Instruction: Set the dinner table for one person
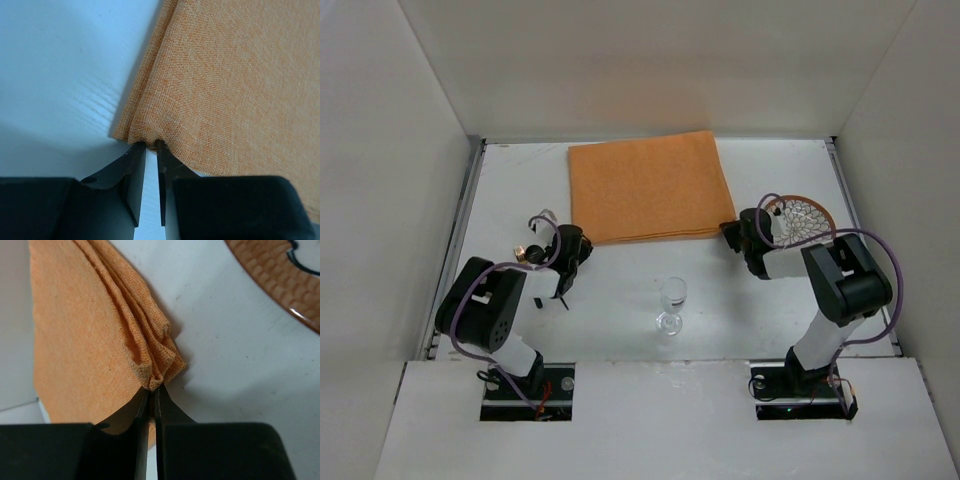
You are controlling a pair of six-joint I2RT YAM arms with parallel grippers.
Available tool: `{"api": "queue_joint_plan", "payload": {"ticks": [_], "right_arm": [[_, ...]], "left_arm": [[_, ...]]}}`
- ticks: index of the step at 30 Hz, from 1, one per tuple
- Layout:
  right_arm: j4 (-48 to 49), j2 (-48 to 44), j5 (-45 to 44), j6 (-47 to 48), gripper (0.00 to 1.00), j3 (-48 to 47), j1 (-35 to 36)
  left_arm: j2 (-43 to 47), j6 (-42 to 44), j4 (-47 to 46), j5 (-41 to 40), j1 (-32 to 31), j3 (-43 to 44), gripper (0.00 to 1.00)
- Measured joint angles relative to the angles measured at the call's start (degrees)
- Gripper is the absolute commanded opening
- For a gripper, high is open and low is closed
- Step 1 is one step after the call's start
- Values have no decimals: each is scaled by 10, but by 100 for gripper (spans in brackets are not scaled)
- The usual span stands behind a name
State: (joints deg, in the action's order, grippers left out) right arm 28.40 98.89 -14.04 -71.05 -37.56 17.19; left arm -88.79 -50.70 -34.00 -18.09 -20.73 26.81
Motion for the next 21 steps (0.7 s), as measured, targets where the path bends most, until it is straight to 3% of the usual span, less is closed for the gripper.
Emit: {"api": "queue_joint_plan", "payload": {"ticks": [7,9,12,15,19,21], "right_arm": [[32,-54,-1,-18,11,67,-14],[33,-61,-1,-19,19,76,-15],[33,-65,-1,-16,46,81,-17],[33,-67,0,-6,71,82,-22],[16,-104,1,21,79,81,-21],[-1,-134,-2,40,82,81,-17]], "left_arm": [[-45,-10,-20,-14,-11,33,13],[-46,-11,-24,-14,-14,33,13],[-45,-13,-23,-15,-16,33,15],[-35,-12,-20,-16,-22,28,29],[16,-7,-8,-14,-30,0,53],[55,1,1,-14,-34,-18,59]]}}
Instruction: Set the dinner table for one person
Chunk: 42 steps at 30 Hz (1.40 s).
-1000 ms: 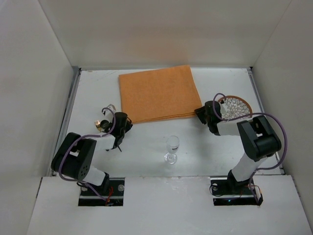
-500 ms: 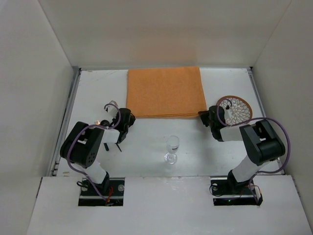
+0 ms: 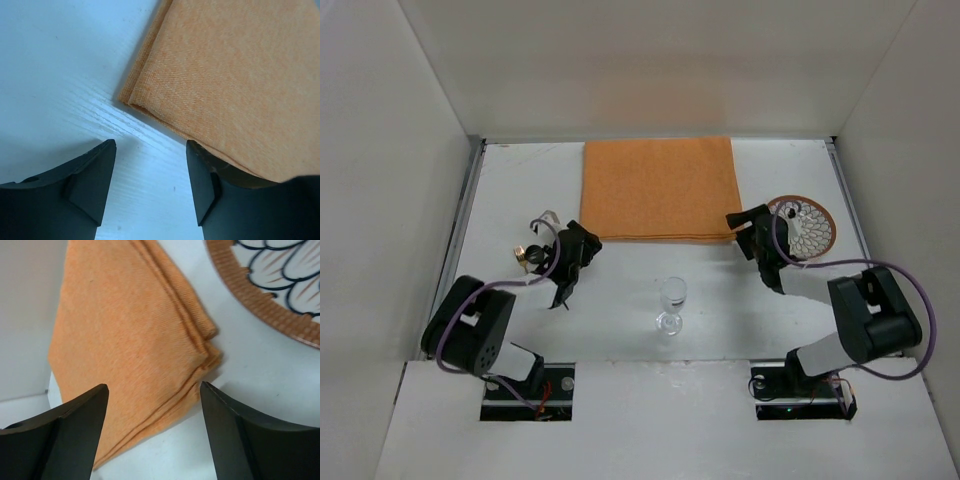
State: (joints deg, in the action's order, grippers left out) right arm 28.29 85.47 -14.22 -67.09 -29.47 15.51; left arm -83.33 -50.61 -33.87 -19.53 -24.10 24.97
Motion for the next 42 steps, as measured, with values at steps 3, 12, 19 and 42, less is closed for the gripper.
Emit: {"api": "queue_joint_plan", "payload": {"ticks": [3,12,19,42], "right_arm": [[-35,-61,-4,34,84,0,11],[-133,-280,-41,96,78,36,-62],[-205,-321,-70,108,78,51,-211],[-104,-61,46,121,34,55,-365]], "left_arm": [[69,16,5,-3,-11,-19,63],[147,65,-50,-3,-74,-69,63],[154,92,-113,9,-98,-111,63],[156,99,-141,11,-111,-112,63]]}}
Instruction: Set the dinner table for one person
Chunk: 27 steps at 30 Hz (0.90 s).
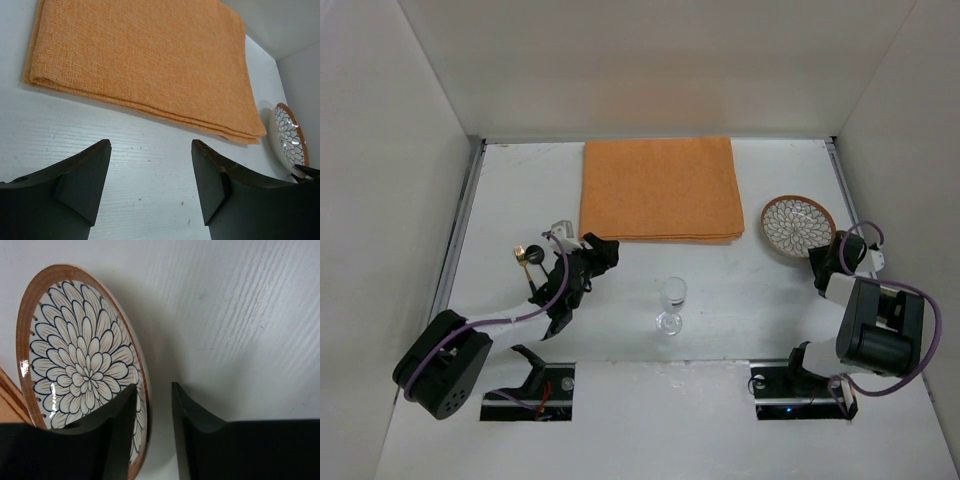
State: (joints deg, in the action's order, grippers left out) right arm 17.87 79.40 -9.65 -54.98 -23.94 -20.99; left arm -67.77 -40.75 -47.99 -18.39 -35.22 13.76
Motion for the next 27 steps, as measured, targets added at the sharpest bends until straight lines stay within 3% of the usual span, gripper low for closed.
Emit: {"api": "queue_joint_plan", "payload": {"ticks": [6,8,15,23,27], "right_arm": [[12,14,40,-7,4,-10,-26],[22,16,60,-10,0,-10,-38],[35,-17,83,-24,0,21,-72],[-15,-191,107,-26,0,48,-69],[-23,-232,108,-26,0,16,-31]], "left_arm": [[0,0,-2,0,3,0,63],[0,0,-2,0,5,0,63],[0,-1,-2,0,12,0,63],[0,-2,-2,0,15,0,63],[0,-2,-2,0,16,-2,63]]}}
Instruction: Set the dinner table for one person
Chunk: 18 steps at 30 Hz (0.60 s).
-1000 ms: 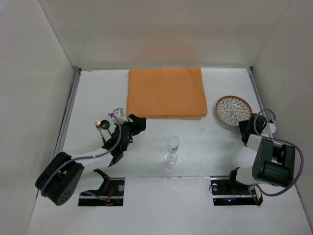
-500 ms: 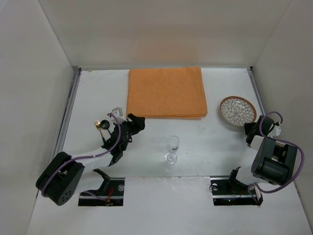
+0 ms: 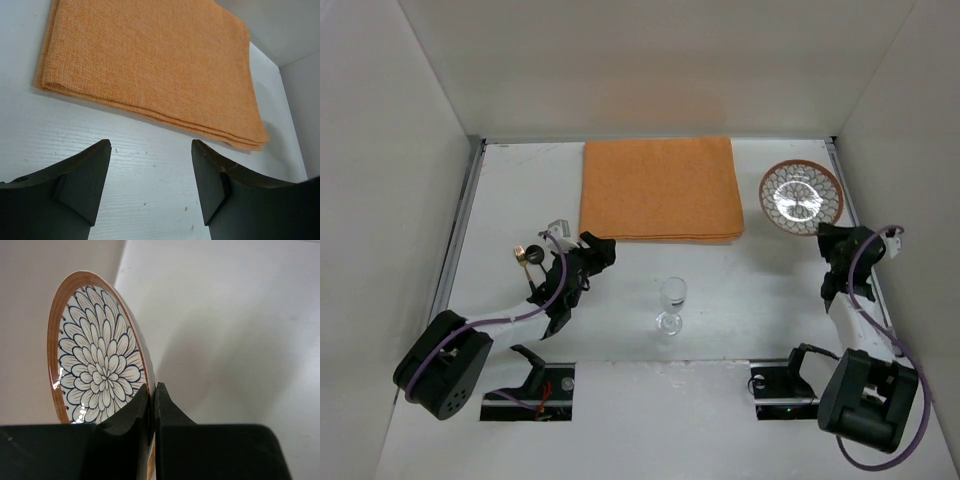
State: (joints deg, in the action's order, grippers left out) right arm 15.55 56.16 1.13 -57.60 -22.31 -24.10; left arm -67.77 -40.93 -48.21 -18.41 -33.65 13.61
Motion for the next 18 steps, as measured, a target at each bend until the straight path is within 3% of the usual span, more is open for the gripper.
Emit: {"api": "queue_joint_plan", "payload": {"ticks": [5,11,18], "right_arm": [[-1,62,-8,3,0,-85,144],[0,257,-9,28,0,-254,338],[-14,466,-21,39,0,-429,430]], "left_arm": [[0,0,0,0,5,-2,63],[12,-1,2,0,22,-10,63],[17,-5,8,-1,38,-10,63]]}}
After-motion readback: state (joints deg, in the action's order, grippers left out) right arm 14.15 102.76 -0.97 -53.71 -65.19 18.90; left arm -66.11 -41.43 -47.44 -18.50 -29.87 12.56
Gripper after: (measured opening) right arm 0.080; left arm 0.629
